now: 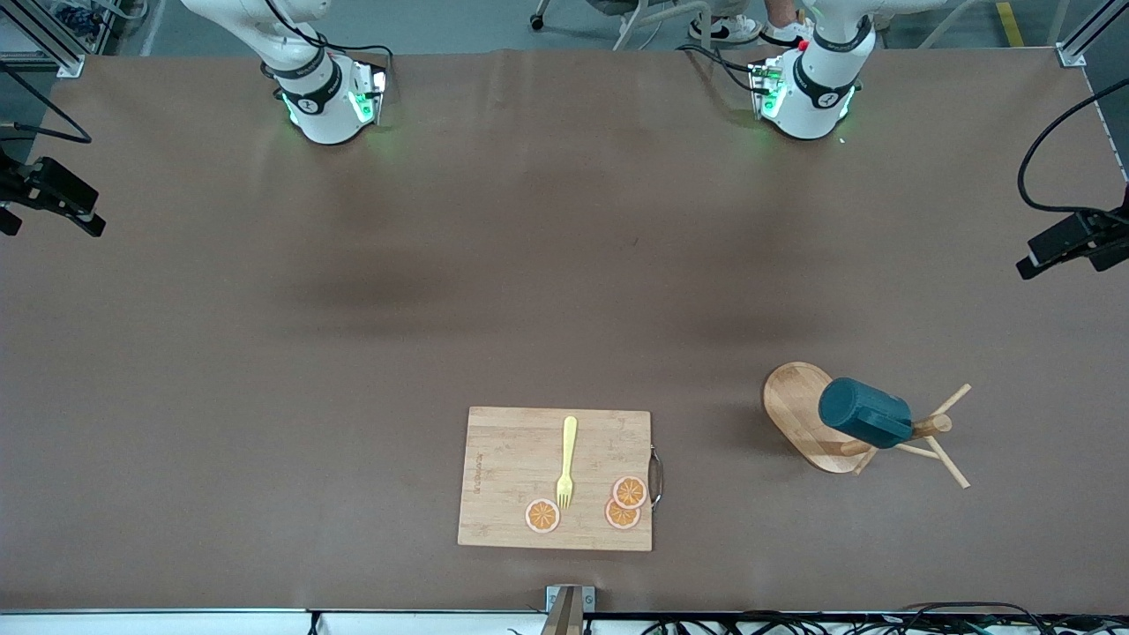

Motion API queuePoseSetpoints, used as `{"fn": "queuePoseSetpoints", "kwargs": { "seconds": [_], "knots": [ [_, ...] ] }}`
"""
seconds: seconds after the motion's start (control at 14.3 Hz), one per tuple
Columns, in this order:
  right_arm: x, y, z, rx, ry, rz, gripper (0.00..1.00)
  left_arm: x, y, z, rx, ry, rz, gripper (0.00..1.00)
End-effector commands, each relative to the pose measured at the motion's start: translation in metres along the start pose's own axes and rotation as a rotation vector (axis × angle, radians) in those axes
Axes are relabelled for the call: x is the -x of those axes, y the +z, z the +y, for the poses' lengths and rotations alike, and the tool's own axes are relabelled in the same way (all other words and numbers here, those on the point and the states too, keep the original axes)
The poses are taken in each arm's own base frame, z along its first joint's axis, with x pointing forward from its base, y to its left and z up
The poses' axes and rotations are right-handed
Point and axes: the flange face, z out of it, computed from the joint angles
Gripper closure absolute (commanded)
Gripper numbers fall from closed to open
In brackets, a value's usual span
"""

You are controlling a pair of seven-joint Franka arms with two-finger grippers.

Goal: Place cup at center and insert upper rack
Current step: 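Open the left gripper and draw it back from the hung mug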

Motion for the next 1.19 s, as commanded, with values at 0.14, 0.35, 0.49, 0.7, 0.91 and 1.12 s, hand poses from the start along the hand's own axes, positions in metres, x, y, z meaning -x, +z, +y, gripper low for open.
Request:
{"fn": "queuePoseSetpoints", "kwargs": {
  "seconds": [0.14, 0.35, 0.49, 0.7, 0.91, 1.12],
  "knots": [
    [0.003, -0.004, -0.001, -0.001, -0.007, 0.004, 0.00, 0.022, -0.029, 0.011, -0.013, 0.065, 0.024, 0.00],
    [0.003, -0.004, -0.002, -0.001, -0.009, 0.004, 0.00, 0.024, -0.031, 0.023, -0.022, 0.087, 0.024, 0.00],
    [0.004, -0.006, -0.004, 0.006, -0.016, 0.007, 0.00, 0.025, -0.031, 0.028, -0.048, 0.104, 0.020, 0.00],
    [0.004, -0.006, -0.002, 0.005, -0.009, 0.007, 0.00, 0.026, -0.045, 0.029, -0.046, 0.185, 0.047, 0.00],
    [0.003, -0.005, -0.002, 0.005, -0.009, 0.010, 0.00, 0.026, -0.046, 0.027, -0.045, 0.183, 0.049, 0.00],
    [0.003, -0.004, 0.000, 0.008, -0.010, 0.011, 0.00, 0.026, -0.045, 0.033, -0.038, 0.098, 0.045, 0.00]
  ]
}}
